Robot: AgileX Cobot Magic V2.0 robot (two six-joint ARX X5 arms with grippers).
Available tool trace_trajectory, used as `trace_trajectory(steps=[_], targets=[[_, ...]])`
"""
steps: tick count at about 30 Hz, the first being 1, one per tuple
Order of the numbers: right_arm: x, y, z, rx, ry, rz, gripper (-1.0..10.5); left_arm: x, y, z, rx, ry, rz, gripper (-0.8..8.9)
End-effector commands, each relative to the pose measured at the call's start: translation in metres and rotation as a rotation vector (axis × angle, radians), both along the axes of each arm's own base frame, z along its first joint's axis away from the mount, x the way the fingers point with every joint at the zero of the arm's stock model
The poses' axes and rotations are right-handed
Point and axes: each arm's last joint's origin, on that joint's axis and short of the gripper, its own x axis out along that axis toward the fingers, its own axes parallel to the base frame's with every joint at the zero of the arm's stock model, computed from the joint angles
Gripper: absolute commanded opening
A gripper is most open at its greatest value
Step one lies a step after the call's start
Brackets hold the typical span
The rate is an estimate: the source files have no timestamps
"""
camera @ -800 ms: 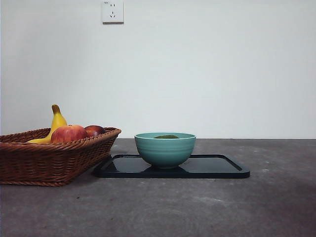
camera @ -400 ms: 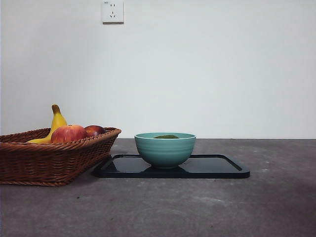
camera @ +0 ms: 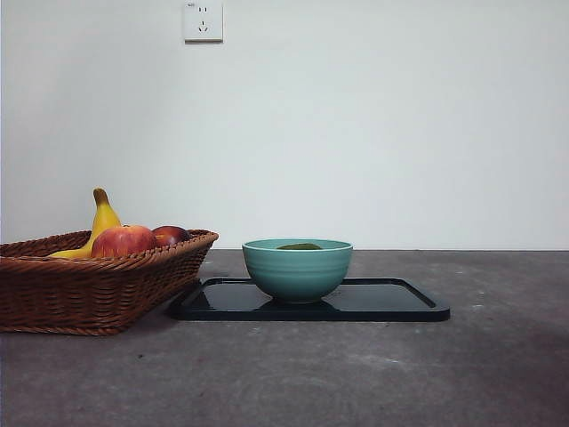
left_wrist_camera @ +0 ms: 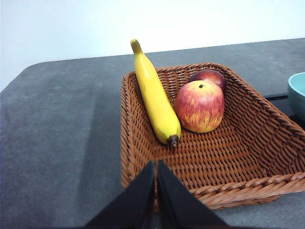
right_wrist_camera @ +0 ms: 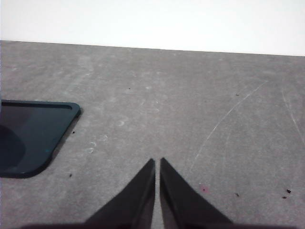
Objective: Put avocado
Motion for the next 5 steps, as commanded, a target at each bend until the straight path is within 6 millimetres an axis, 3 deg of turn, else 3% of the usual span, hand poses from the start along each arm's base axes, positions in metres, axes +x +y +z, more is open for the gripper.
trace_trajectory(steps=[1, 5], targets=[[0.0002, -0.0003, -0.0011, 0.008, -0.003, -0.005, 0.1, 0.0008, 0.0003, -0.0076, -0.005, 0.028, 0.005, 0.08], [0.0002, -0.0003, -0.0011, 0.008, -0.003, -0.004, 0.1, 0.0008, 0.0003, -0.0076, -0.005, 0.028, 0.005, 0.08]])
